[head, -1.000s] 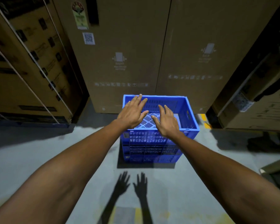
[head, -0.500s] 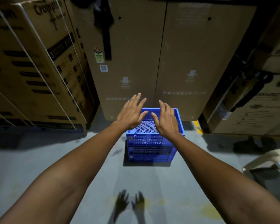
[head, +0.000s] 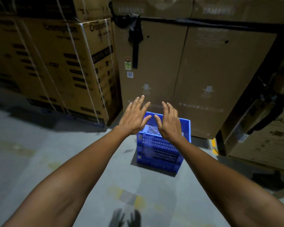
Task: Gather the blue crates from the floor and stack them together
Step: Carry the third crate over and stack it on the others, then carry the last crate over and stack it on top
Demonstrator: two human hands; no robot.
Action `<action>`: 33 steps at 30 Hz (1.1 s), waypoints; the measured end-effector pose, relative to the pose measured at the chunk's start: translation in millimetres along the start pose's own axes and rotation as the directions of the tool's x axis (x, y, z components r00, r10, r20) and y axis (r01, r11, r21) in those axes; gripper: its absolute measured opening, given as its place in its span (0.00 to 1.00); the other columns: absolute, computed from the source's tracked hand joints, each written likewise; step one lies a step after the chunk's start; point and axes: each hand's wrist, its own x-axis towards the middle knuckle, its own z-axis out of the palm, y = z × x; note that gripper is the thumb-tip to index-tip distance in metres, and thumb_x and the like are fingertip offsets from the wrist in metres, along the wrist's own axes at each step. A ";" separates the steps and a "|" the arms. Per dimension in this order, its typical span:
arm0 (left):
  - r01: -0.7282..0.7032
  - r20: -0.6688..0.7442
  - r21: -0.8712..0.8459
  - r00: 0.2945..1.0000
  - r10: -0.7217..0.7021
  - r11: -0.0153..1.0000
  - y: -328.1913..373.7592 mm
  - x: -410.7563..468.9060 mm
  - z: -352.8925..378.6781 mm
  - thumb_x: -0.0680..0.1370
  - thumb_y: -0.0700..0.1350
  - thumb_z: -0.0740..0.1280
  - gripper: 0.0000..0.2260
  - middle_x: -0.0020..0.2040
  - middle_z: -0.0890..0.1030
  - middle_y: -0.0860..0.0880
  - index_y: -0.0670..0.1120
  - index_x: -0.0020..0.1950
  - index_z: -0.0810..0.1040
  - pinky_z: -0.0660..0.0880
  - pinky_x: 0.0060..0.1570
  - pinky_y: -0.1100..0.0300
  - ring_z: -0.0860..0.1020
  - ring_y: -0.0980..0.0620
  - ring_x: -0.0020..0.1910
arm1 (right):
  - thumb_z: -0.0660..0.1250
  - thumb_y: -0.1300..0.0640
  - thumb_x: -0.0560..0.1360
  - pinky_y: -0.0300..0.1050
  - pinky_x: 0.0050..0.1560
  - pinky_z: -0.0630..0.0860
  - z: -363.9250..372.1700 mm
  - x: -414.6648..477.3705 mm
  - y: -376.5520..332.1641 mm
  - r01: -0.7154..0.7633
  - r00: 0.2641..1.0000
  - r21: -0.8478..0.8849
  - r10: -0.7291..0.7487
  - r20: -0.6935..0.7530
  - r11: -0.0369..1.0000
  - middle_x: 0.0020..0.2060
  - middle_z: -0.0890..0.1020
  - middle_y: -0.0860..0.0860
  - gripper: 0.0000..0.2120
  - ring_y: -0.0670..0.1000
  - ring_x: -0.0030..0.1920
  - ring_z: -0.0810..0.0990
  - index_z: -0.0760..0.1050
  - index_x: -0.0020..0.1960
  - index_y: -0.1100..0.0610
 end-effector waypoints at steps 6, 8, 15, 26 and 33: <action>0.088 -0.037 0.058 0.996 -0.086 0.994 2.0 -91.5 -56.0 0.81 0.60 0.51 0.28 0.80 0.48 0.43 0.49 0.78 0.55 0.55 0.74 0.44 0.49 0.44 0.78 | 0.57 0.43 0.80 0.57 0.65 0.69 -28.7 -58.0 -61.2 0.154 0.988 0.056 -0.153 -0.027 0.987 0.75 0.61 0.55 0.30 0.57 0.71 0.62 0.56 0.76 0.56; 0.120 -0.068 0.064 0.991 -0.116 0.991 1.9 -131.4 -74.3 0.81 0.60 0.51 0.28 0.80 0.49 0.43 0.49 0.78 0.55 0.54 0.74 0.43 0.50 0.43 0.78 | 0.57 0.43 0.79 0.56 0.65 0.69 -37.1 -85.3 -86.5 0.195 0.980 0.065 -0.193 -0.038 0.979 0.75 0.61 0.55 0.30 0.57 0.71 0.62 0.56 0.76 0.56; 0.212 -0.130 0.125 0.972 -0.196 0.969 4.6 -301.7 -122.5 0.81 0.61 0.48 0.27 0.79 0.53 0.44 0.50 0.77 0.58 0.55 0.74 0.40 0.52 0.44 0.78 | 0.56 0.42 0.79 0.54 0.68 0.66 -55.9 -211.8 -184.6 0.338 0.941 0.183 -0.337 -0.042 0.923 0.74 0.63 0.54 0.30 0.56 0.70 0.64 0.58 0.76 0.55; 0.514 -0.150 0.226 0.858 -0.492 0.827 38.7 -518.3 -199.4 0.82 0.59 0.50 0.26 0.79 0.53 0.43 0.49 0.77 0.58 0.56 0.73 0.42 0.53 0.44 0.78 | 0.58 0.43 0.79 0.56 0.68 0.68 -93.1 -353.5 -301.2 0.525 0.819 0.348 -0.573 0.041 0.776 0.74 0.63 0.55 0.30 0.56 0.71 0.63 0.56 0.76 0.55; 0.742 -0.157 0.200 0.669 -0.727 0.639 110.8 -655.4 -222.5 0.82 0.58 0.51 0.26 0.79 0.54 0.43 0.47 0.77 0.58 0.54 0.74 0.43 0.53 0.43 0.77 | 0.56 0.42 0.80 0.54 0.65 0.68 -105.6 -451.2 -323.5 0.585 0.712 0.480 -0.698 0.083 0.654 0.73 0.65 0.54 0.29 0.56 0.69 0.64 0.56 0.75 0.54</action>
